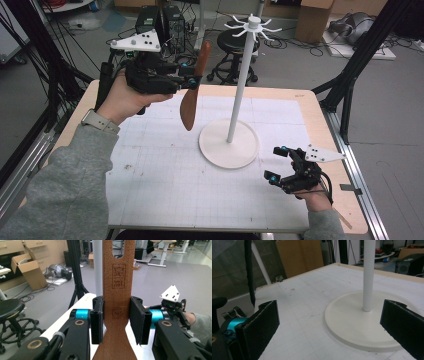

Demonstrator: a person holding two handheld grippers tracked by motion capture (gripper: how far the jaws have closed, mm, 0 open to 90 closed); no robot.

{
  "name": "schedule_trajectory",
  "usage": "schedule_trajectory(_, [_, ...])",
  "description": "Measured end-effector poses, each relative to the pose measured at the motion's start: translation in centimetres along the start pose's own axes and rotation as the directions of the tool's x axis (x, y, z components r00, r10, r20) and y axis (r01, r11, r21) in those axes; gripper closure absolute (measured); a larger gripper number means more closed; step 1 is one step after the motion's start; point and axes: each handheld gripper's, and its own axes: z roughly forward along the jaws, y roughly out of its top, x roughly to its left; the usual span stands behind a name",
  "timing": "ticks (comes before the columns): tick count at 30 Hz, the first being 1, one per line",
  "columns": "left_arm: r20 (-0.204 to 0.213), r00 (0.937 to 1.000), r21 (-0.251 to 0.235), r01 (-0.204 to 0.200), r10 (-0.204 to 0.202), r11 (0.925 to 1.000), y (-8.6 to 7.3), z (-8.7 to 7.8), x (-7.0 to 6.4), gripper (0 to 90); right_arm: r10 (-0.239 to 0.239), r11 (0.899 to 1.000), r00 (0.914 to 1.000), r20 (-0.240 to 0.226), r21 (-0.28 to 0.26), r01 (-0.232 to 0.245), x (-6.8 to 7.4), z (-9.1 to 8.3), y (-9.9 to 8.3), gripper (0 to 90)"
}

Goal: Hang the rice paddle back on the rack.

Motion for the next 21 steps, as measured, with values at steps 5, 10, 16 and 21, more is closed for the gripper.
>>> schedule_trajectory(5, [0.01,0.9999,-0.006,-0.005,0.005,1.0,0.7,0.3,-0.2,65.1,-0.001,1.0,1.0,0.0,-0.004,0.001,0.0,0.0,0.0,0.8])
schedule_trajectory(10, [0.007,0.9999,-0.006,-0.008,0.008,0.9999,1.4,0.7,-0.4,65.1,0.0,1.0,1.0,0.001,-0.007,0.0,-0.1,-0.1,0.0,0.8])
schedule_trajectory(16, [-0.001,0.9999,-0.015,-0.016,0.016,0.9998,2.4,1.5,-0.7,65.1,0.001,1.0,1.0,0.004,-0.005,-0.001,-0.1,-0.1,0.0,0.8])
schedule_trajectory(21, [-0.013,0.9998,-0.01,-0.016,0.016,0.9998,2.8,2.5,-0.9,65.1,0.001,1.0,1.0,-0.002,-0.003,-0.001,-0.1,0.0,0.0,0.8])
